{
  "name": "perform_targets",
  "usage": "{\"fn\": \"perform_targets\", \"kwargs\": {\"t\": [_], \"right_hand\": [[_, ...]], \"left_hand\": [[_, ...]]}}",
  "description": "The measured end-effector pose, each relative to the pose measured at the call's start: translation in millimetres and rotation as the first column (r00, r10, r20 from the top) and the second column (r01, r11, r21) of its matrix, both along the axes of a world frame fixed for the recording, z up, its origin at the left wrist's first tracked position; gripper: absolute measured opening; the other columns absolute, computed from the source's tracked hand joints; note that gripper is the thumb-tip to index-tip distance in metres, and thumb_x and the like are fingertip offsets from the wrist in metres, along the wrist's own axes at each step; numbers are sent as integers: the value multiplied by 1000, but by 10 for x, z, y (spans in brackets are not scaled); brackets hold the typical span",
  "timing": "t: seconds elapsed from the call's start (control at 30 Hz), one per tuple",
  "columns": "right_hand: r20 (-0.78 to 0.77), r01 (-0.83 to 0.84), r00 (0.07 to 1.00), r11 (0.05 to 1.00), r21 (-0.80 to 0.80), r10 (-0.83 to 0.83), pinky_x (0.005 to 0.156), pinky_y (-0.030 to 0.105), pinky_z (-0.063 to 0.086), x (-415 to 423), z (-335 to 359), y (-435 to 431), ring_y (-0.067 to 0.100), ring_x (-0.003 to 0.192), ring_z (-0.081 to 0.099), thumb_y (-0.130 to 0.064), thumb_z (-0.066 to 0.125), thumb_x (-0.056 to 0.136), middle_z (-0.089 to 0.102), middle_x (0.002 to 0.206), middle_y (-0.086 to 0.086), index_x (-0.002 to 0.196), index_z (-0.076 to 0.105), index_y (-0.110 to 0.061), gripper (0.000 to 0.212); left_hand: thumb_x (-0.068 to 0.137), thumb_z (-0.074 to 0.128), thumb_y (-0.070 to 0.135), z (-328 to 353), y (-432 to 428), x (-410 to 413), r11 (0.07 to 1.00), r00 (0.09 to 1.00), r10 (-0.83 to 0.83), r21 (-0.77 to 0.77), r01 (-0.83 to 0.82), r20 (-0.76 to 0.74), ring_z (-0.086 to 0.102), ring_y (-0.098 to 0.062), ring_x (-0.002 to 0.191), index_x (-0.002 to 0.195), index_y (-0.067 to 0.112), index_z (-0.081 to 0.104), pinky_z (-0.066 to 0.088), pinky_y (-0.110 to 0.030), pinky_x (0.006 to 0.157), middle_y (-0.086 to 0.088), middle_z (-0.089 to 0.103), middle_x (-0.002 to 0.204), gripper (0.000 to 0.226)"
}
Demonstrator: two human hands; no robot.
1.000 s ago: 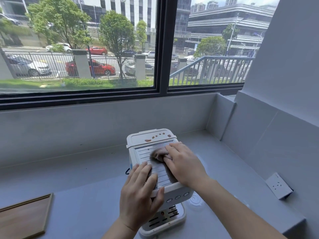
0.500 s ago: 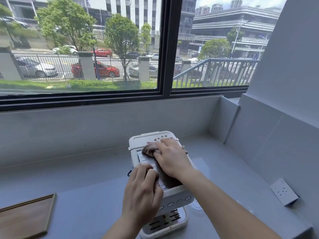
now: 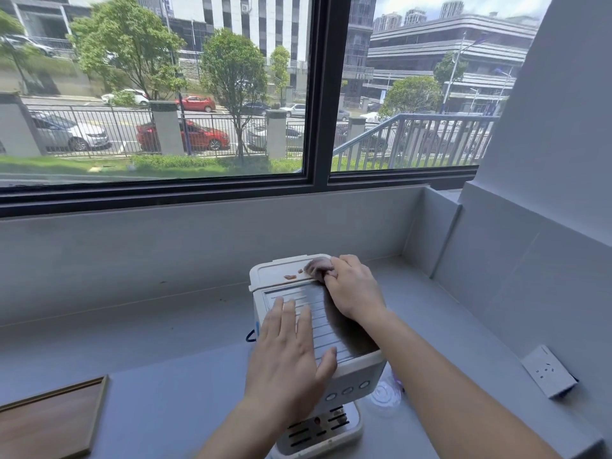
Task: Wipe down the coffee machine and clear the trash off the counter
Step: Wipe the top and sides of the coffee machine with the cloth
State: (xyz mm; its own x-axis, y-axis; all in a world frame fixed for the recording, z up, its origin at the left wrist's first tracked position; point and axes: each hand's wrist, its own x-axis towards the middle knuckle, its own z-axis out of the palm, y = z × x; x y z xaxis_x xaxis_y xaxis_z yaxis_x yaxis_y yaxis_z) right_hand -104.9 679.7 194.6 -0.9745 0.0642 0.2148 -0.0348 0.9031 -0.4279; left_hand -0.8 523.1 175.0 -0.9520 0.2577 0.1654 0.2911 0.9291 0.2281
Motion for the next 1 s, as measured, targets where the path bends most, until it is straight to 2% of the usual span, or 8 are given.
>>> {"fn": "perform_targets", "kwargs": {"t": [0.07,0.13,0.23,0.37,0.53,0.77,0.9,1.0], "right_hand": [[-82,-100,991,992,81,106,107,31,32,161,-69,44,26,129,42,-27,46,95,53,135,-1,121,61,-19,31],[-97,-169,979,981,92,178,113,32,30,246,-132,109,23,133,40,-26,46,95,53,138,-3,125,61,-20,35],[-23,-85,996,996,9,85,102,33,34,41,-42,108,28,123,46,-27,41,99,54,129,5,111,60,-15,25],[13,8,1000,997,75,-9,101,34,31,-228,102,-99,30,121,43,-27,36,102,53,128,11,112,58,-10,29],[-131,-183,971,972,146,203,109,36,34,121,-56,-23,25,117,48,-24,44,94,61,116,1,102,63,-15,23],[100,93,991,996,1,-93,96,39,42,-390,167,-145,36,119,50,-31,34,99,55,126,15,113,62,-12,36],[34,-14,999,1000,6,14,97,39,43,-297,88,-135,33,121,50,-29,39,97,53,136,2,129,57,-31,37],[-65,-31,997,996,89,37,86,38,47,-116,-32,-4,32,110,56,-29,39,93,59,122,-1,116,59,-33,30]], "left_hand": [[80,3,69,-28,19,-24,1000,1000,7,-30,-6,29,-16,-23,149,154,14,5,-4,-42,123,-11,-5,164,93],[79,1,70,-45,12,-34,998,1000,4,-58,-3,24,-15,-23,150,155,13,5,-8,-42,122,-12,-5,164,95],[79,0,70,-60,13,-43,998,1000,-1,-64,1,-10,-12,-23,150,155,12,6,-12,-41,122,-14,-3,164,96],[80,0,71,-58,5,-30,999,1000,2,-54,-2,-10,-13,-22,150,155,14,5,-12,-41,122,-12,-5,164,94],[80,2,71,-67,6,-23,999,1000,-3,-50,2,-12,-13,-22,150,155,14,6,-11,-41,122,-11,-3,164,95],[79,1,71,-43,3,-15,1000,1000,6,-19,-7,-19,-14,-21,150,155,18,5,-11,-40,122,-9,-5,165,93],[79,2,71,-50,-7,-4,1000,999,14,-17,-15,-32,-12,-21,150,155,18,6,-11,-40,122,-9,-3,165,93],[79,4,72,-60,-1,-16,1000,999,19,6,-19,-40,-12,-21,150,155,18,6,-13,-38,121,-9,-3,165,93]]}}
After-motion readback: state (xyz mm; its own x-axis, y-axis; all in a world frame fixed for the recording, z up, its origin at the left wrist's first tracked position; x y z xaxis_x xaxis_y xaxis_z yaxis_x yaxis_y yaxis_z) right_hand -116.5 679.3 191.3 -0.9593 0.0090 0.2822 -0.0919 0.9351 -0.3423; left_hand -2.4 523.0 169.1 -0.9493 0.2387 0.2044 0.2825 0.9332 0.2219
